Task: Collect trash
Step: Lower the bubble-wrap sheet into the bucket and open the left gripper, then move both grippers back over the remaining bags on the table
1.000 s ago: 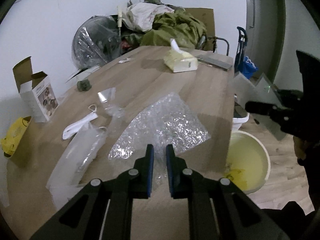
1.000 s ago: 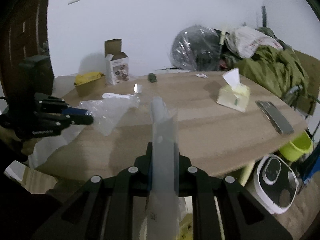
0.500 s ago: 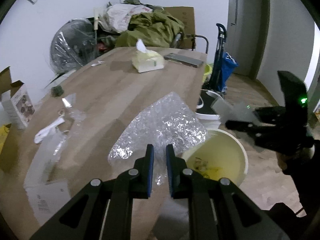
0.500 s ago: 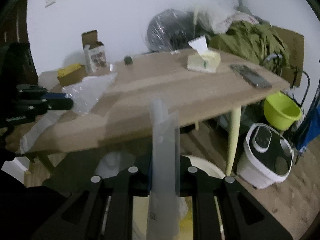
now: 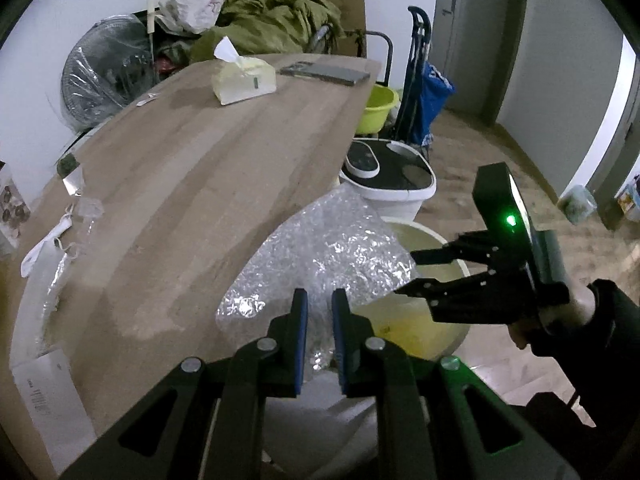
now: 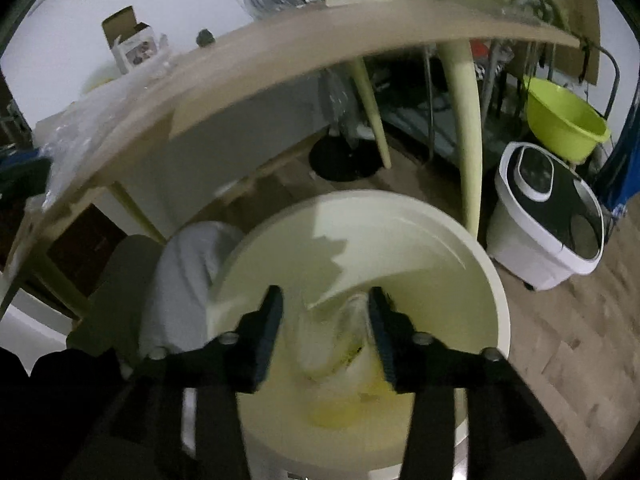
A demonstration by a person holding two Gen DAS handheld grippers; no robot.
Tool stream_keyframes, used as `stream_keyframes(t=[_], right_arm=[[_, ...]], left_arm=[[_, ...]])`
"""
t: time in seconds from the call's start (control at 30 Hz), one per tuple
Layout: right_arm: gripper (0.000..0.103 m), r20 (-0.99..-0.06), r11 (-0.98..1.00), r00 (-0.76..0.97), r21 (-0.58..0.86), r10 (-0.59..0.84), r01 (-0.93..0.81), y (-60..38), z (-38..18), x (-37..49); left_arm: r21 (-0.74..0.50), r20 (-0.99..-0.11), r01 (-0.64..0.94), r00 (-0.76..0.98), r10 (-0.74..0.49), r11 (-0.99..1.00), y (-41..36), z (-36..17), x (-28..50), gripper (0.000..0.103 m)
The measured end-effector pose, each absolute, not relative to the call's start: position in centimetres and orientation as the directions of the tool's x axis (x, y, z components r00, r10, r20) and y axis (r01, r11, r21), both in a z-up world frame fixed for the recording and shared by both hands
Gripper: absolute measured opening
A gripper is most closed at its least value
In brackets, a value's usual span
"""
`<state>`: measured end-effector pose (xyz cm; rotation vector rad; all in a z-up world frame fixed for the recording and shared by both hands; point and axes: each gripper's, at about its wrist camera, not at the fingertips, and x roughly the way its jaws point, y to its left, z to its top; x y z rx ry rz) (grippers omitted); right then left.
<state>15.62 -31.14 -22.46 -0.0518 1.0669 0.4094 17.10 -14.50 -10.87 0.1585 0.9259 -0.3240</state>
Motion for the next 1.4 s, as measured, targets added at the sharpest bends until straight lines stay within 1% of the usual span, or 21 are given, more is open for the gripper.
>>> stream_keyframes(t=[0.1,0.27,0.5,0.6,0.7,0.77,0.8,0.83,0.87,0.93,1.0,1.07,1.17,1.4], right_arm=[[0.047,-0.859,0.929,0.413,0.167,0.301,-0.330,-31.8,-22.7,15.6],[0.047,-0.854,0.942,0.445,0.139,0.269,-0.304,-33.2,-21.8,14.6],[0.047,-0.841,0.977,0.516,0.067,0.164,-0.202,-37.2,-19.4,12.8],[0.047,-0.834,0.988,0.537,0.052,0.124,-0.146,-39.3,-18.6,11.8],[0.047,-0.826,0.993,0.556,0.039,0.092,-0.107,-40.9,-17.6,10.9],[0.047,-0.821,0.996,0.566,0.031,0.074,-0.085,-41.7,-17.3,10.5],[0.047,-0.818,0.997,0.572,0.025,0.065,-0.077,-42.0,-17.0,10.3],[0.047,-0.816,0.997,0.575,0.023,0.061,-0.073,-42.2,-16.8,10.1],[0.047,-0.813,0.997,0.579,0.019,0.057,-0.071,-42.4,-16.5,10.0],[0.047,-0.809,0.998,0.585,0.011,0.050,-0.069,-42.7,-16.2,9.6],[0.047,-0.807,0.998,0.589,0.006,0.046,-0.070,-42.5,-15.9,9.6],[0.047,-0.804,0.997,0.593,-0.002,0.042,-0.073,-42.3,-15.5,9.4],[0.047,-0.799,0.996,0.599,-0.012,0.042,-0.086,-41.7,-15.0,9.5],[0.047,-0.779,0.990,0.625,-0.044,0.049,-0.132,-39.5,-13.0,10.2]], left_arm=[[-0.004,-0.803,0.355,0.556,-0.215,0.935,-15.4,-11.1,16.7,0.011],[0.004,-0.813,0.410,0.533,-0.236,0.912,-17.3,-11.8,16.6,0.011],[0.009,-0.846,0.495,0.467,-0.257,0.869,-20.8,-13.9,17.6,0.011],[0.002,-0.876,0.509,0.416,-0.244,0.861,-22.7,-15.6,19.0,0.011],[-0.015,-0.885,0.530,0.387,-0.258,0.848,-24.2,-16.6,19.8,0.011],[-0.020,-0.903,0.525,0.355,-0.240,0.851,-25.1,-17.5,20.3,0.013],[-0.029,-0.909,0.525,0.339,-0.241,0.850,-25.4,-17.9,20.6,0.014],[-0.039,-0.914,0.526,0.325,-0.244,0.850,-25.6,-18.2,20.7,0.019],[-0.042,-0.914,0.525,0.323,-0.244,0.850,-25.7,-18.3,20.7,0.026],[-0.052,-0.914,0.525,0.318,-0.252,0.850,-25.8,-18.4,20.7,0.033],[-0.068,-0.914,0.520,0.310,-0.262,0.852,-25.7,-18.4,20.8,0.038],[-0.081,-0.910,0.512,0.312,-0.273,0.855,-25.4,-18.3,20.8,0.050],[-0.110,-0.898,0.499,0.321,-0.302,0.860,-24.8,-17.5,20.6,0.055],[-0.142,-0.849,0.497,0.384,-0.363,0.856,-23.8,-14.6,20.0,0.056]])
